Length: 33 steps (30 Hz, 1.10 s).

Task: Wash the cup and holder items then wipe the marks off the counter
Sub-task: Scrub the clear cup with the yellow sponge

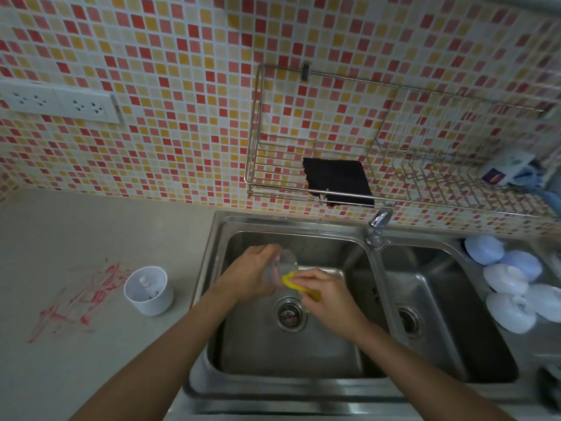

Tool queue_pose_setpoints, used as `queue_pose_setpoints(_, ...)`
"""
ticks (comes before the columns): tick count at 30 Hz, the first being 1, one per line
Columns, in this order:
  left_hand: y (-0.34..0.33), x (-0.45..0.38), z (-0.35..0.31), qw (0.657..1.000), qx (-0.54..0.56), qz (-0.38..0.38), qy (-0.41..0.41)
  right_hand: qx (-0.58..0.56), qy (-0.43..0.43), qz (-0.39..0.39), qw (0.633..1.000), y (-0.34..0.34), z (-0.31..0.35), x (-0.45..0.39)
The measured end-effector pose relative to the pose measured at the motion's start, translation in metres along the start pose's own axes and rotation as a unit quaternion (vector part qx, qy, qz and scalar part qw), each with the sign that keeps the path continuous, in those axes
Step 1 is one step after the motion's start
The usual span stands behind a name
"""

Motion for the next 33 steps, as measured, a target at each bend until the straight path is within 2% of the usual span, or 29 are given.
queue_pose_setpoints(4,-0.008,-0.007,-0.010,1.000,0.006,0.004,0.005,0.067,0.048,0.022,0.996,0.017,-0.019,-0.013)
queue_pose_setpoints(8,-0.006,-0.020,-0.016,1.000,0.018,-0.003,0.009,0.119,0.066,0.012,0.991,0.026,-0.027,-0.019)
queue_pose_setpoints(10,-0.003,-0.025,-0.015,1.000,0.017,-0.012,0.010,0.068,0.053,0.014,0.996,0.024,-0.026,-0.014)
queue_pose_setpoints(13,-0.007,-0.029,-0.015,1.000,0.012,-0.005,0.002,-0.073,-0.036,0.008,0.997,0.021,-0.034,-0.004)
queue_pose_setpoints(15,-0.010,-0.029,-0.017,1.000,0.016,0.001,0.000,-0.108,-0.068,-0.005,0.992,0.024,-0.040,-0.003)
queue_pose_setpoints(18,-0.010,-0.030,-0.020,1.000,0.024,0.016,-0.001,0.036,0.031,-0.002,0.999,0.034,-0.031,-0.011)
queue_pose_setpoints(21,-0.011,-0.031,-0.020,0.999,0.032,0.037,-0.007,0.172,0.122,0.042,0.977,0.026,-0.025,-0.016)
queue_pose_setpoints(25,-0.012,-0.030,-0.022,0.997,0.042,0.059,-0.026,0.207,0.152,0.045,0.966,0.019,-0.023,-0.012)
queue_pose_setpoints(28,-0.015,-0.026,-0.022,0.996,0.062,0.061,-0.016,0.201,0.131,0.018,0.971,0.025,-0.018,-0.010)
queue_pose_setpoints(33,-0.009,-0.020,-0.018,0.998,0.068,0.010,0.003,0.137,0.083,-0.006,0.987,0.031,-0.013,-0.010)
Point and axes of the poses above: each hand's wrist, its own x-axis away from the middle knuckle, its own y-axis out of the back of the hand, z = x × y, the point moved 8 cm from there along -x, towards the middle knuckle, and after that the axes turned 3 degrees about y, right-handed, at the moved point
